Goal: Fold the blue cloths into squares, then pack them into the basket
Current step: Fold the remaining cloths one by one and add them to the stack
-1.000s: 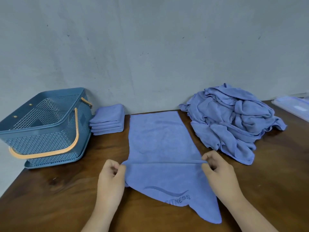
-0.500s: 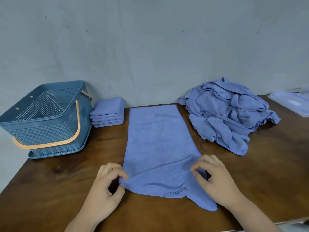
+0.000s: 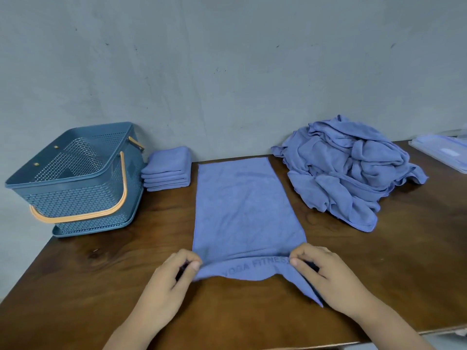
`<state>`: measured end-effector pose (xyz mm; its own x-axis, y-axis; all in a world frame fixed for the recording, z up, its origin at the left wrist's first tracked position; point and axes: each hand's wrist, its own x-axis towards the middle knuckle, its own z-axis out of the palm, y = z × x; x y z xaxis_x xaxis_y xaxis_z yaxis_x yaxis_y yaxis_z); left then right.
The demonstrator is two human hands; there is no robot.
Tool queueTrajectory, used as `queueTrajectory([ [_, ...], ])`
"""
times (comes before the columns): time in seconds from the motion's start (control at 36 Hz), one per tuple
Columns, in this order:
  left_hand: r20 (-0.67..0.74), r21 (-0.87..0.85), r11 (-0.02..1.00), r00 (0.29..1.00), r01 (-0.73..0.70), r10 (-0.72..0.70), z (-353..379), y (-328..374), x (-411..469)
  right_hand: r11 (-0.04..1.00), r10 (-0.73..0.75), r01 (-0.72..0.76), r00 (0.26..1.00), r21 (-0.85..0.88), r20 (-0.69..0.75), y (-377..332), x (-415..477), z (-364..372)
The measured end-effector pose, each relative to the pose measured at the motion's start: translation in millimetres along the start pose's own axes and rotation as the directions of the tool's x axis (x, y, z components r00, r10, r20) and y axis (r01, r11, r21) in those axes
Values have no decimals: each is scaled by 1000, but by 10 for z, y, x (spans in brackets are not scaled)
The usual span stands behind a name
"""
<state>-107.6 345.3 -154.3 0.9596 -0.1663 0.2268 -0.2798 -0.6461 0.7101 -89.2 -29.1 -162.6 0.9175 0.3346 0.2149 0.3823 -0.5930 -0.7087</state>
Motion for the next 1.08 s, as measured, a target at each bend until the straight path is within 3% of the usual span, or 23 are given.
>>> queueTrajectory([
  [0.08, -13, -13, 997, 997, 77, -77, 20, 6, 41, 999, 20, -19, 1000, 38, -9, -15, 35, -12],
  [0.17, -11, 47, 996, 997, 81, -81, 43, 4, 41, 996, 25, -29, 998, -81, -51, 21, 32, 23],
  [0.31, 85, 93, 963, 965, -254, 246, -77, 134, -137, 968, -83, 63, 994, -242, -73, 62, 15, 98],
  [0.42, 278, 147, 933, 919, -327, 278, -71, 160, -160, 962, -119, 103, 992, -252, -47, 117, 10, 84],
  [0.47, 299, 178, 923, 912, -342, 280, -32, 125, -131, 965, -130, 124, 991, -232, -9, 107, -8, 73],
  [0.69, 182, 168, 970, 973, -174, 143, 68, 43, -80, 950, -123, 155, 984, -272, 131, -39, -28, -14],
  [0.89, 153, 173, 975, 982, -139, 113, 94, 29, -78, 959, -111, 116, 993, -259, 36, -12, -2, 36],
  [0.97, 160, 86, 993, 985, -82, 67, 80, 40, -73, 989, -29, 29, 1000, -144, 5, -70, 11, 5],
  [1.08, 154, -201, 975, 986, 96, -65, 21, 70, -16, 986, 70, -72, 997, 152, 17, -183, 82, -31],
])
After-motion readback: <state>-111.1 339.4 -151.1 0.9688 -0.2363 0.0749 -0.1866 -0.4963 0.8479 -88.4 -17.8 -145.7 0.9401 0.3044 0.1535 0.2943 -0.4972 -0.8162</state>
